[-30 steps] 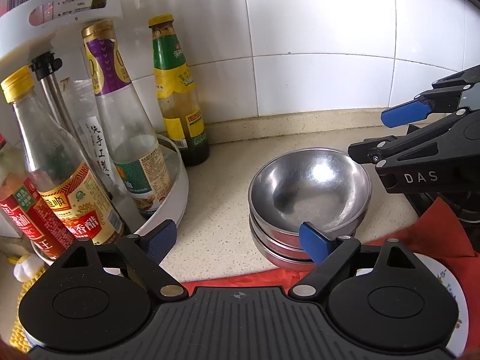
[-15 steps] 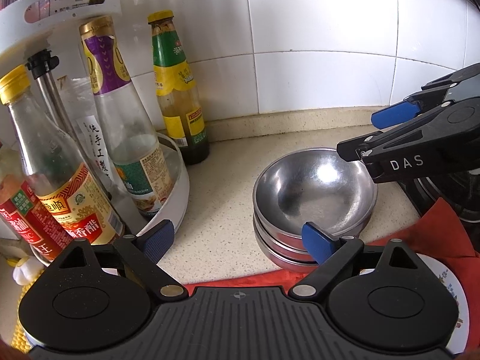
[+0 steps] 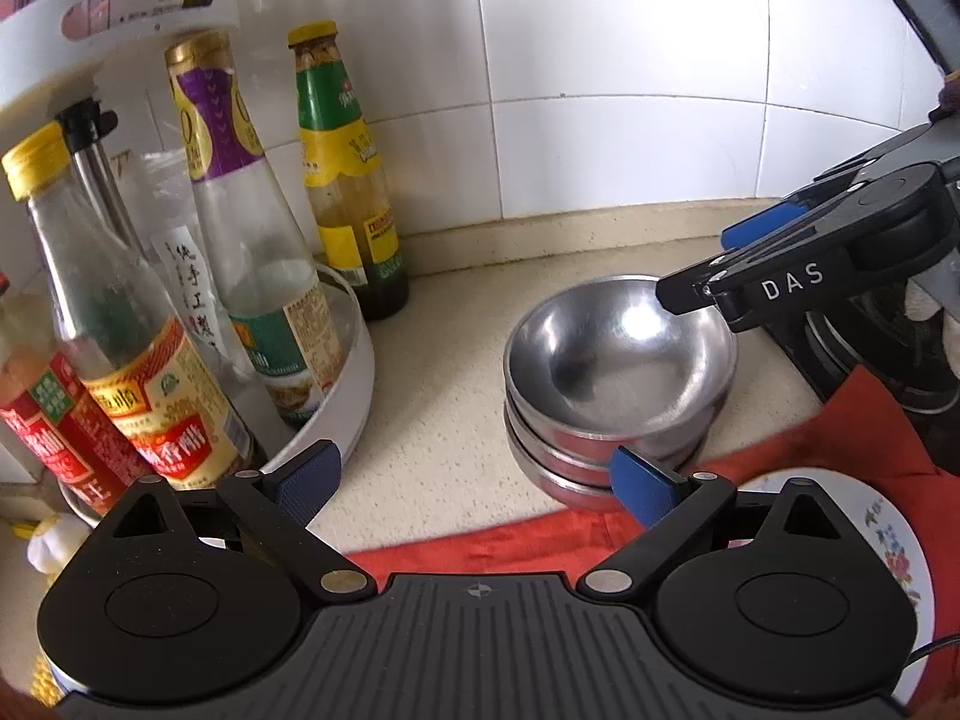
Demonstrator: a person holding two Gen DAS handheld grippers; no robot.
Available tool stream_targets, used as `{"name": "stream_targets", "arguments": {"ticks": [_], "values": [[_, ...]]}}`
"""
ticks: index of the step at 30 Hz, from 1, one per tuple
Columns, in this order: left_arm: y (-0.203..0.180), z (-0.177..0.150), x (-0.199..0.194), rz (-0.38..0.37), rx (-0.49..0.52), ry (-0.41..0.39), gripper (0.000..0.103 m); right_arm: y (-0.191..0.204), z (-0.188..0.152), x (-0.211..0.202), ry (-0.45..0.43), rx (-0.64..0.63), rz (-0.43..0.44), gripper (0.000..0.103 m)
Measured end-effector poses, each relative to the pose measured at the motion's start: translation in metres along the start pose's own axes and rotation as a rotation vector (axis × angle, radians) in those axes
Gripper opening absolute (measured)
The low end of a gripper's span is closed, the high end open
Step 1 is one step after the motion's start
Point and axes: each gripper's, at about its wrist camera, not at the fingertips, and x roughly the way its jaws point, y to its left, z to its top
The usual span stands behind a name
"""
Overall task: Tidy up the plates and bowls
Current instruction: 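Move the right tool into the top steel bowl of the stack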
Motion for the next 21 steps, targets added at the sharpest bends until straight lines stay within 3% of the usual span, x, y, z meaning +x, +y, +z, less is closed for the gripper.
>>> {"name": "stream_targets", "arguments": {"ticks": [12, 21], "values": [[0.013, -0.024, 0.013, -0.039, -0.049, 0.110, 0.099, 0.005, -0.004, 0.009, 0.047, 0.037, 0.061, 0.054], [0.011, -0.025, 0.039, -0.075, -0.037, 0.129, 0.099, -0.005, -0.007, 0.021, 0.086, 0.070, 0.071, 0.054]]}}
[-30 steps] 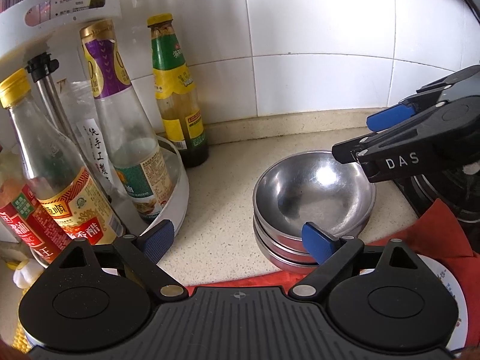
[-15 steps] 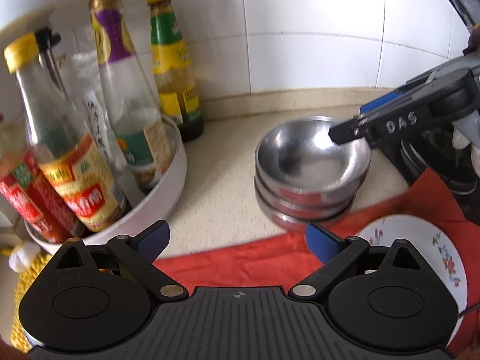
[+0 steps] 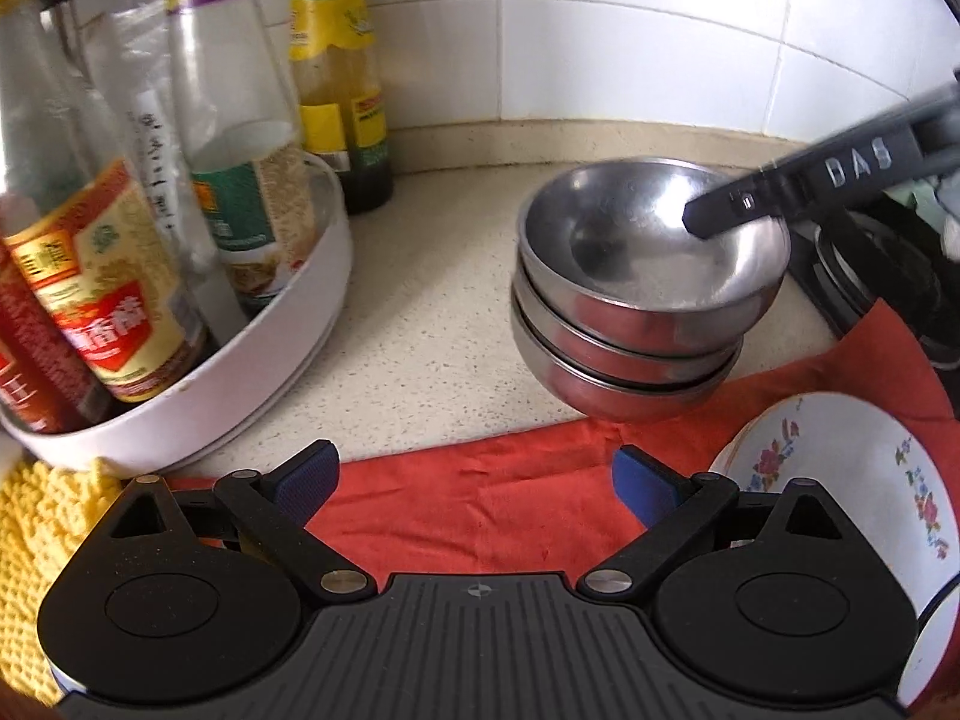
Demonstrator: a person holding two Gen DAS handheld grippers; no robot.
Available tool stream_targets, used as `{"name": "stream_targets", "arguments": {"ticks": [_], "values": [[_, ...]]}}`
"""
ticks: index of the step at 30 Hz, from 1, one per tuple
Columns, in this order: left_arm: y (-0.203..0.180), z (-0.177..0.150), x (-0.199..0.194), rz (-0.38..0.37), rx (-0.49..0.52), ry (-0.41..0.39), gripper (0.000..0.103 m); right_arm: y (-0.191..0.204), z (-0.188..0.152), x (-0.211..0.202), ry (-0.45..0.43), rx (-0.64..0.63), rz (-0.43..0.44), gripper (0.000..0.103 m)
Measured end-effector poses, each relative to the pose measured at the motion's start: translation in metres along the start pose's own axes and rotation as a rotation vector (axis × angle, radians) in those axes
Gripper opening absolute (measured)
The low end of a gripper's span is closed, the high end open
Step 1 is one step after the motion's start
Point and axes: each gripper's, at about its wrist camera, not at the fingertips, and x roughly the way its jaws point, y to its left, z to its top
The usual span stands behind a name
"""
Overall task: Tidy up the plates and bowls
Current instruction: 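Move the right tool into the top steel bowl of the stack, then close the right tool on the rim of the bowl stack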
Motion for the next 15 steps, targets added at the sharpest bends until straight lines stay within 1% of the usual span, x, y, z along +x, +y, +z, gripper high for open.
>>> {"name": "stream_targets", "arguments": {"ticks": [2, 4, 8, 15], "values": [[-0.002, 0.000, 0.004, -0.018, 0.023, 0.002, 0.099, -0.004, 0.001, 0.003, 0.005, 0.012, 0.000, 0.055], [-0.004, 0.001, 0.008, -0.055, 0.044, -0.001, 0.099, -0.007, 0.003, 0.007, 0.010, 0.028, 0.004, 0.055], [-0.008, 0.006, 0.020, -0.104, 0.083, -0.008, 0.099, -0.013, 0.005, 0.018, 0.029, 0.059, 0.022, 0.055], [-0.013, 0.014, 0.047, -0.170, 0.111, 0.016, 0.101, -0.029, 0.006, 0.039, 0.076, 0.128, 0.047, 0.055]]}}
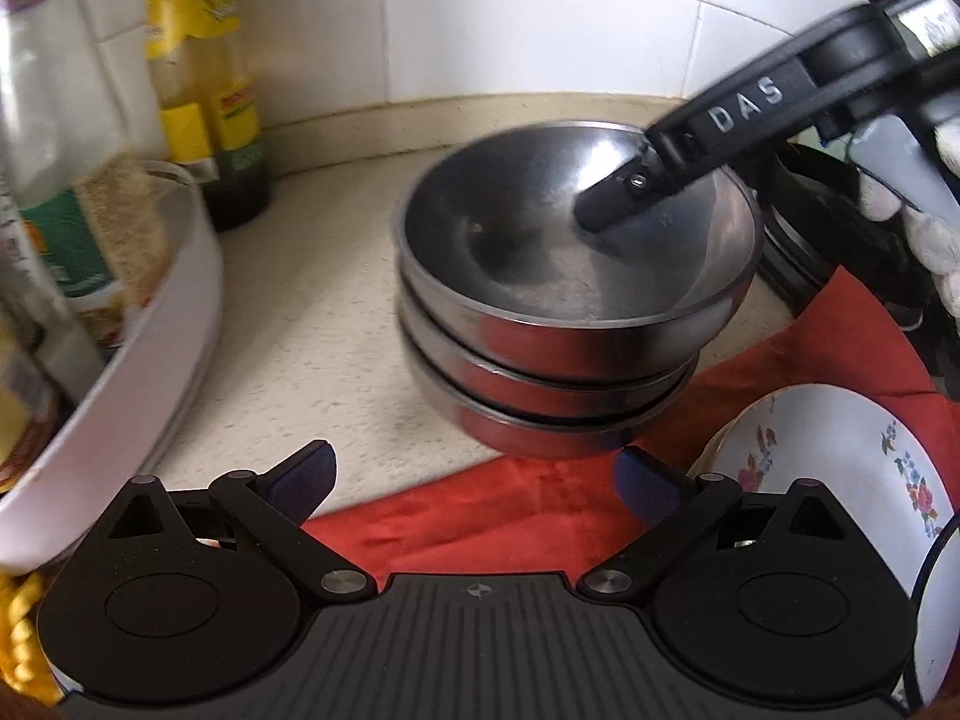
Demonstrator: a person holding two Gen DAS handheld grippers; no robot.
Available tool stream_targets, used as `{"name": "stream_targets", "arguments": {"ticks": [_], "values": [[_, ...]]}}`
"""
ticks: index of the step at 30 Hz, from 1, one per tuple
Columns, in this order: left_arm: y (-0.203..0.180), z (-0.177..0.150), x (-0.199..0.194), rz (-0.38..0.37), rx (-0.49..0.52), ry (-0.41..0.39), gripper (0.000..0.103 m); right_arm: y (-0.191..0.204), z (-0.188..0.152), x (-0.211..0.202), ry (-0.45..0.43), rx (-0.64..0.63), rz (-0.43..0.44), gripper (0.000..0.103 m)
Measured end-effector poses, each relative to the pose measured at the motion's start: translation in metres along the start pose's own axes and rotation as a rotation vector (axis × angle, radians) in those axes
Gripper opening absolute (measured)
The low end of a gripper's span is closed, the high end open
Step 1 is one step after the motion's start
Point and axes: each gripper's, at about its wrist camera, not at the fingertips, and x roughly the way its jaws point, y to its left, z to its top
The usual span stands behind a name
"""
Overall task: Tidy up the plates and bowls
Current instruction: 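Close the right tool on the rim of the bowl stack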
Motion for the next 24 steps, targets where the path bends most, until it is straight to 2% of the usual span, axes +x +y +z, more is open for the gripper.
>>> {"name": "stream_targets", "arguments": {"ticks": [3, 11, 24], "values": [[-0.001, 0.002, 0.011, -0.017, 0.002, 0.014, 0.101, -0.005, 0.000, 0.007, 0.006, 0.018, 0.023, 0.059], [-0.002, 0.007, 0.027, -0.064, 0.025, 0.005, 0.103, -0.007, 0.005, 0.018, 0.003, 0.043, 0.080, 0.060], [-0.009, 0.015, 0.036, -0.058, 0.001, -0.038, 0.103, -0.013, 0.008, 0.033, 0.016, 0.086, 0.162, 0.062]]}}
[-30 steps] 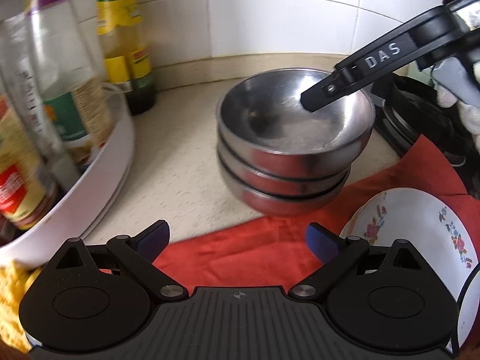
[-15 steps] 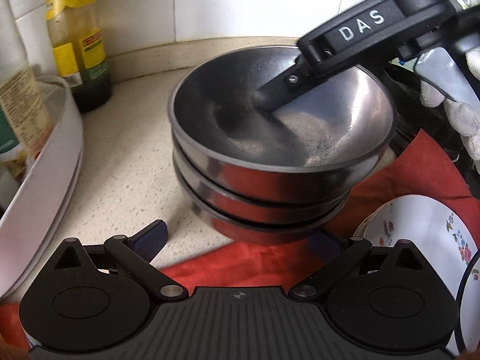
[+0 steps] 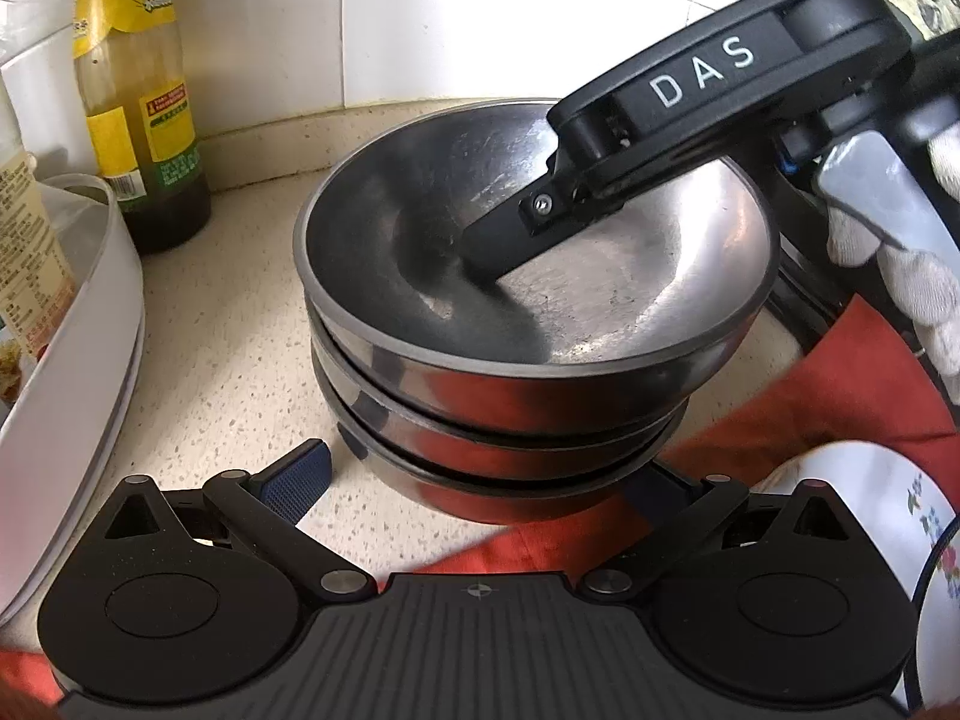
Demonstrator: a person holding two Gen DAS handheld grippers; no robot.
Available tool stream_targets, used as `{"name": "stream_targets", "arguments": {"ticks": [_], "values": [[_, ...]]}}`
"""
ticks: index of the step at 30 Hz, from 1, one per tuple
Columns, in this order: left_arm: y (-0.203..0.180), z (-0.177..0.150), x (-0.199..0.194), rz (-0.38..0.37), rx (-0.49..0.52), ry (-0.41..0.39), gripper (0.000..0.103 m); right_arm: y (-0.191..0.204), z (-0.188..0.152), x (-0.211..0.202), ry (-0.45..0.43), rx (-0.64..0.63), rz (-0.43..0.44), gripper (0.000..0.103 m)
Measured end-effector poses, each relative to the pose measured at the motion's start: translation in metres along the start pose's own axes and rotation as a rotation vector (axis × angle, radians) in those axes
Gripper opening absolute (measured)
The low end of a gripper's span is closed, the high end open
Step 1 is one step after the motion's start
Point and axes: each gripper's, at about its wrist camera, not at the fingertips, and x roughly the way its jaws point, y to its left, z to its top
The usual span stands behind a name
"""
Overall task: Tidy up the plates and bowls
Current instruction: 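Close the right tool on the rim of the bowl stack, then lift the bowl stack with the right tool and carry it over the floral plates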
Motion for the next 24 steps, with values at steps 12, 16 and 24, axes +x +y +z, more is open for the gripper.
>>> {"name": "stream_targets", "arguments": {"ticks": [12, 16, 24], "values": [[0.003, 0.005, 0.007, -0.021, 0.003, -0.019, 0.103, -0.004, 0.005, 0.009, 0.008, 0.009, 0.046, 0.063], [0.005, 0.007, 0.007, -0.035, 0.022, -0.025, 0.103, -0.006, 0.008, 0.012, 0.010, 0.018, 0.063, 0.063], [-0.001, 0.012, 0.013, -0.041, 0.094, -0.032, 0.103, -0.010, 0.012, 0.021, 0.027, 0.025, 0.124, 0.066]]}}
